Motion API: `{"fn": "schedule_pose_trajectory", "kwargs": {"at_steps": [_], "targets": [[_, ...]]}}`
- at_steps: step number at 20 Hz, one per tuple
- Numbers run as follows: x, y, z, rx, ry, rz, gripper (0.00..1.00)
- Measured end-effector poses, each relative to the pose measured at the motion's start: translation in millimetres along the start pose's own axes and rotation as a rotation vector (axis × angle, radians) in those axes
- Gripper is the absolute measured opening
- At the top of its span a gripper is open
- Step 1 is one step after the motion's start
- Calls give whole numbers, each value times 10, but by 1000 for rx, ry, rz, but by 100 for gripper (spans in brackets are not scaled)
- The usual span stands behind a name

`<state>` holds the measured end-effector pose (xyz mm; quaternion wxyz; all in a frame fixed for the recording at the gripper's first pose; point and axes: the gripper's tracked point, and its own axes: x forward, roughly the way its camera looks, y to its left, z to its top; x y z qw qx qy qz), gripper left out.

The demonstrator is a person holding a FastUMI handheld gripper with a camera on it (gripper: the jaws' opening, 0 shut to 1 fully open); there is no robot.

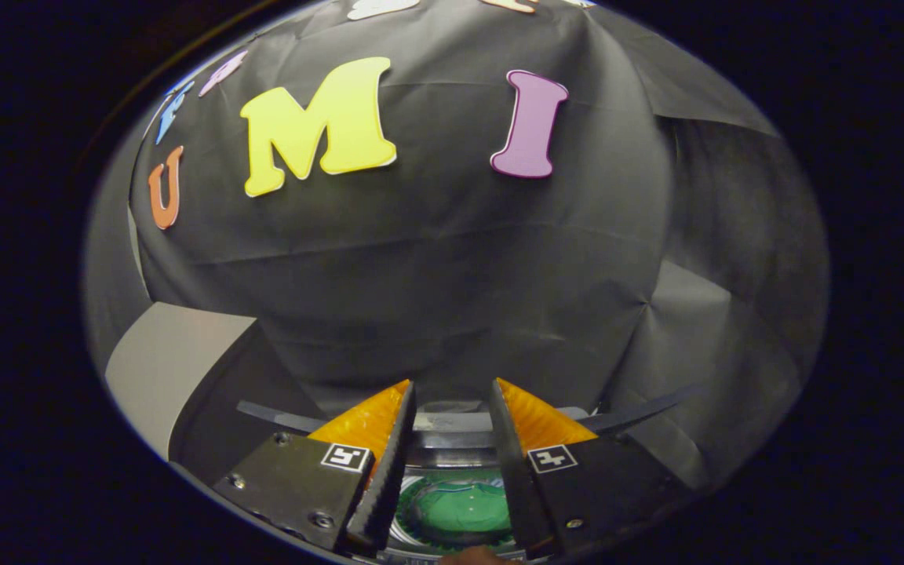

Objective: Put the clothes into the washing machine and then close the washing machine lid.

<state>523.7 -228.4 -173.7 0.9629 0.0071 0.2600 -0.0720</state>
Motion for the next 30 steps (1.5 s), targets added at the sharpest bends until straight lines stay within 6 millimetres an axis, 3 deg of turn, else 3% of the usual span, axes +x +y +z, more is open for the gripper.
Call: {"fn": "schedule_pose_trajectory", "kwargs": {"at_steps": [12, 17, 19, 26, 30], "targets": [[-390, -29, -433, 0, 27, -18, 62], [-553, -116, -729, -30, 64, -46, 81], [-635, -174, -877, -39, 89, -66, 83], [-1269, -215, -1224, 20, 83, -101, 83], [-1668, -208, -1203, 18, 5, -125, 83]]}}
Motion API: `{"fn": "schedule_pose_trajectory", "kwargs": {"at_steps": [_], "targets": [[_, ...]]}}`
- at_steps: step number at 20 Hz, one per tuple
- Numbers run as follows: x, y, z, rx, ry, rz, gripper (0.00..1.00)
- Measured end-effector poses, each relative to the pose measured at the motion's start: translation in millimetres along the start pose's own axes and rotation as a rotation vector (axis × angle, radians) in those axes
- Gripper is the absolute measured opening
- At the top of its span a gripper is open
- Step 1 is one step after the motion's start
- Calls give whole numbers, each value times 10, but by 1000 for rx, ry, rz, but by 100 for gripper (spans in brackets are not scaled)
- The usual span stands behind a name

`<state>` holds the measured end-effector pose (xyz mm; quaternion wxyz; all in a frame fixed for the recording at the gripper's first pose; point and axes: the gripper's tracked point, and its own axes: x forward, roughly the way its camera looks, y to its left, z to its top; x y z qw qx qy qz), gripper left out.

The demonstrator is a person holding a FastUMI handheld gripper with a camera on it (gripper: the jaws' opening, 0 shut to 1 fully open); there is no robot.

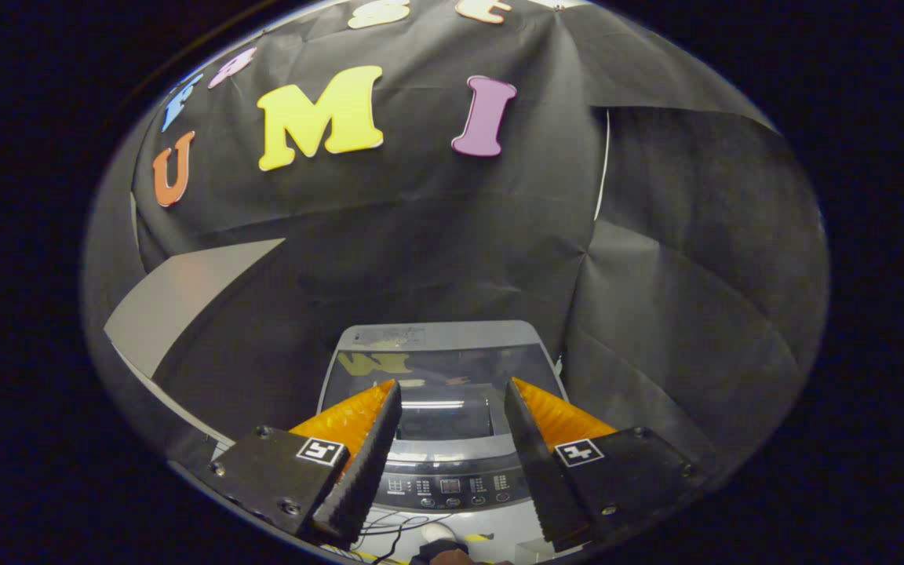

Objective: Put the clothes into the washing machine and then close the washing machine lid.

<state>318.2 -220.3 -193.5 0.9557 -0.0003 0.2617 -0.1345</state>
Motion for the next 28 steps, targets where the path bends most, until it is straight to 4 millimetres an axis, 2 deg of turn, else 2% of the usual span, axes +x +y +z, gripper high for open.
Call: {"fn": "schedule_pose_trajectory", "kwargs": {"at_steps": [2, 6, 8, 9, 11, 16, 23, 25, 28], "targets": [[-184, -4, -22, -10, -37, -18, 83], [-692, 96, -7, -29, -131, -33, 83], [-970, 262, -61, -8, -146, 0, 86], [-1126, 321, -94, -1, -150, 14, 95], [-1385, 356, -172, 5, -168, 31, 100], [-2077, 400, -201, 17, -220, 54, 100], [-2953, 192, -55, 9, -357, 87, 100], [-3262, 121, -46, 12, -408, 118, 100], [-3622, -73, -219, -24, -432, 139, 100]]}}
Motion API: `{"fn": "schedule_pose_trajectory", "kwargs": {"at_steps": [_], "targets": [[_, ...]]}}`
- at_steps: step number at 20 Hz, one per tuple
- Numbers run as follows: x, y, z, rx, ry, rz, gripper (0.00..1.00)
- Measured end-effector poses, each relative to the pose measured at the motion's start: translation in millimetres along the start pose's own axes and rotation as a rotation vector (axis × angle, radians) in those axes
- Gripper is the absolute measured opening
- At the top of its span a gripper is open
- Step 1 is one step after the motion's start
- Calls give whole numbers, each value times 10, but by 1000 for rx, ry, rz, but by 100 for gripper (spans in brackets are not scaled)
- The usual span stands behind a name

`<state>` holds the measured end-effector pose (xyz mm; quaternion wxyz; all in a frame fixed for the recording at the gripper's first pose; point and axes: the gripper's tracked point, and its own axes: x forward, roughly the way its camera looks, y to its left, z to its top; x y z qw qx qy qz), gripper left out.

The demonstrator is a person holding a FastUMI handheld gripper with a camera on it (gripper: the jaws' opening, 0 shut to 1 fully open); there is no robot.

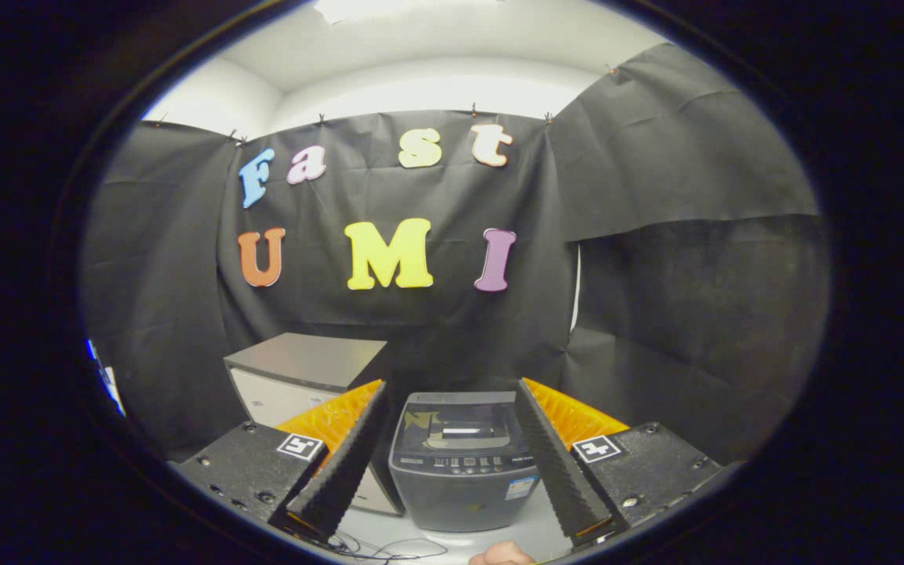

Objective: Put the clothes into the washing machine and then close the washing machine lid.

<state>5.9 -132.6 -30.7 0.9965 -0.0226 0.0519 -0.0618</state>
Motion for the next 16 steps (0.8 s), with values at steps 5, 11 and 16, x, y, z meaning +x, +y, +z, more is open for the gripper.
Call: {"fn": "schedule_pose_trajectory", "kwargs": {"at_steps": [5, 11, 16], "targets": [[-782, -64, 48, -35, -54, 106, 100], [-1419, -137, 104, -19, -131, 171, 100], [-1662, -71, -95, -20, -130, 174, 100]]}}
